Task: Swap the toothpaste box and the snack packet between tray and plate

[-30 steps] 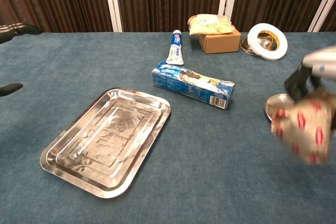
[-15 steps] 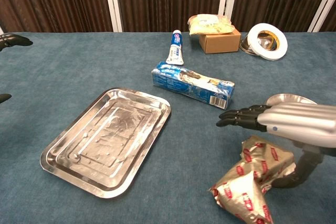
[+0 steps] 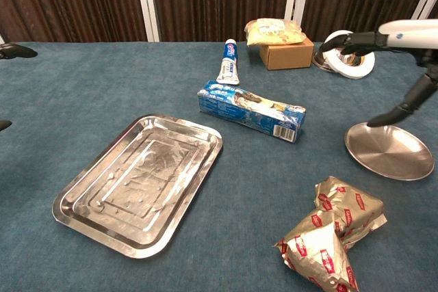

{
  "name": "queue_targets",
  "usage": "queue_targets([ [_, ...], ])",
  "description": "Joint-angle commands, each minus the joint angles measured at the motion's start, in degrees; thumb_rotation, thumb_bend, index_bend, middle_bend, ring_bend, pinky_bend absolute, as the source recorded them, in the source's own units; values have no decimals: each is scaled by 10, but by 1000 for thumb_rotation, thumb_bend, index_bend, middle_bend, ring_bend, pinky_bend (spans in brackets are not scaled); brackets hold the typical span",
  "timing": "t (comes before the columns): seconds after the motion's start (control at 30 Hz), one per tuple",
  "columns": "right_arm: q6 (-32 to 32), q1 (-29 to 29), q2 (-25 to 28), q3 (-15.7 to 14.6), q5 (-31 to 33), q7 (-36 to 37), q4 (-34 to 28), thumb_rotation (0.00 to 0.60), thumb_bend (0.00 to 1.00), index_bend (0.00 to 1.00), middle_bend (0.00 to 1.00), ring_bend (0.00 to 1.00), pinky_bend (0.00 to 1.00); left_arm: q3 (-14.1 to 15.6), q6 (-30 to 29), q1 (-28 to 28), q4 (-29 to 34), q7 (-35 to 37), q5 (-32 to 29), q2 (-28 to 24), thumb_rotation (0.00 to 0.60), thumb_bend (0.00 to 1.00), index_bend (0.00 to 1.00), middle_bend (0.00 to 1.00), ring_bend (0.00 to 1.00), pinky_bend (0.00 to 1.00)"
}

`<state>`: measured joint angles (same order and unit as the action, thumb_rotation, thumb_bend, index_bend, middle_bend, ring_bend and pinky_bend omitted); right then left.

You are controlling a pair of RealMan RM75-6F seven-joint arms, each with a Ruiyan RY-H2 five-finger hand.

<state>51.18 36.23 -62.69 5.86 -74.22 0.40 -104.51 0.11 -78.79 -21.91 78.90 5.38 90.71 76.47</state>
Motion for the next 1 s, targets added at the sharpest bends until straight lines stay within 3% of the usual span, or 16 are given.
queue_targets([
  [0.03,-45,89,-119,64,164,-98,84,600,259,0,0,0,0,5,-7,7,-3,10,5,-2,600,340,0,0,0,3],
  [0.13,-47,134,-196,78,251,-146,138,600,259,0,0,0,0,8,-6,13,-9,29,3,-7,600,340,0,0,0,3],
  [0.3,-25,179,-306,95,315,-181,221,600,260,0,0,0,0,14,16,13,-11,99,-2,-27,600,341,0,0,0,2],
  [0.5,-14,206,-364,97,357,-221,287,600,260,0,0,0,0,15,23,15,-36,156,-4,-32,600,343,0,0,0,2],
  [0.77,-27,214,-398,91,400,-252,352,600,284,7,0,0,0,14,27,16,-60,185,-2,-31,600,343,0,0,0,3],
  [0.83,-31,214,-406,92,406,-254,372,600,306,65,34,0,14,13,27,17,-64,188,-2,-31,600,343,0,0,0,3],
  [0.9,-34,214,-413,93,411,-255,390,600,318,189,134,25,91,12,29,17,-67,189,-3,-30,600,342,0,0,0,3],
  [1.0,-37,214,-420,94,415,-259,407,600,332,475,362,290,416,11,32,16,-71,190,-4,-29,600,341,0,0,0,2],
])
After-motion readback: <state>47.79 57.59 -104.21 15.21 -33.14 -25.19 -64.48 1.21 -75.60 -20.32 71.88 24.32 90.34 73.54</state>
